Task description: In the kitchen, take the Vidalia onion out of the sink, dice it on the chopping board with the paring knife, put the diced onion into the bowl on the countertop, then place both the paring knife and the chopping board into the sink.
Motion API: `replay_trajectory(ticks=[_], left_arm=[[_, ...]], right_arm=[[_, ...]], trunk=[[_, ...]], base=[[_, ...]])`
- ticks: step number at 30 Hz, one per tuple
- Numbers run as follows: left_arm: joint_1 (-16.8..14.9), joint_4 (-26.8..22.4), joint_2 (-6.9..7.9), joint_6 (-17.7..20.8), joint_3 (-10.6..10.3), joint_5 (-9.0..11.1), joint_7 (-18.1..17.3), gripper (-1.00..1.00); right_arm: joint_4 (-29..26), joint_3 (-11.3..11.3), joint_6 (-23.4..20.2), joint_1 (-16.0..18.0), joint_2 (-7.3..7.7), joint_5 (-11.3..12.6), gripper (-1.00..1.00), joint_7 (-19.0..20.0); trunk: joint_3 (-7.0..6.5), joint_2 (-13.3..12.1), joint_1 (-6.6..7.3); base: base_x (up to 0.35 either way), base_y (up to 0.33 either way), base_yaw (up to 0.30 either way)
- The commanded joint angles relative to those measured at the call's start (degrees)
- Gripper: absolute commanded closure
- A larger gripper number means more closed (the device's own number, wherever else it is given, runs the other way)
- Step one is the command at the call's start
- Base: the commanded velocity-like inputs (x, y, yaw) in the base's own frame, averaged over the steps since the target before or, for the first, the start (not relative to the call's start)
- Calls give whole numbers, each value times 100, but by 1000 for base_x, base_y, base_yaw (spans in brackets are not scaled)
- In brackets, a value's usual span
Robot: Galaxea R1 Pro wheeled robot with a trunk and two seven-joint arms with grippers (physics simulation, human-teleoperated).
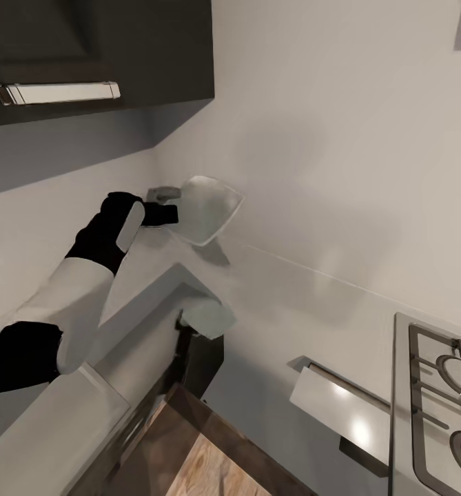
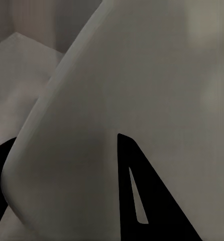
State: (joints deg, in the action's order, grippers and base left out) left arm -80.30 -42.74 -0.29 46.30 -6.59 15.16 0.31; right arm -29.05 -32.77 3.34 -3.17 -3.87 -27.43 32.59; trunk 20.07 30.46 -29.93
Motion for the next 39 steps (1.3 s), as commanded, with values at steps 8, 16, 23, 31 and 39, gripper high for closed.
replay_trajectory(ticks=[8,16,23,31,39], left_arm=[[-4,-387,8,366,-9,-13,4,100],[-4,-368,30,371,-9,-13,4,100],[-4,-359,45,369,-9,-13,4,100],[-4,-367,52,371,-9,-18,4,100],[-4,-380,64,371,-9,-22,4,100]], right_arm=[[-13,-36,26,1,-8,-61,-100,37],[-13,-30,26,1,-15,-64,-100,33],[-13,-27,26,1,-17,-70,-100,28],[-13,-27,26,1,-17,-70,-100,28],[-13,-24,26,1,-20,-70,-100,20]], trunk=[[8,7,-3],[8,7,-3],[8,7,-3],[8,7,-3],[8,7,-3]], base=[[0,0,0],[-63,0,0],[-302,0,0],[-329,0,0],[-299,101,0]])
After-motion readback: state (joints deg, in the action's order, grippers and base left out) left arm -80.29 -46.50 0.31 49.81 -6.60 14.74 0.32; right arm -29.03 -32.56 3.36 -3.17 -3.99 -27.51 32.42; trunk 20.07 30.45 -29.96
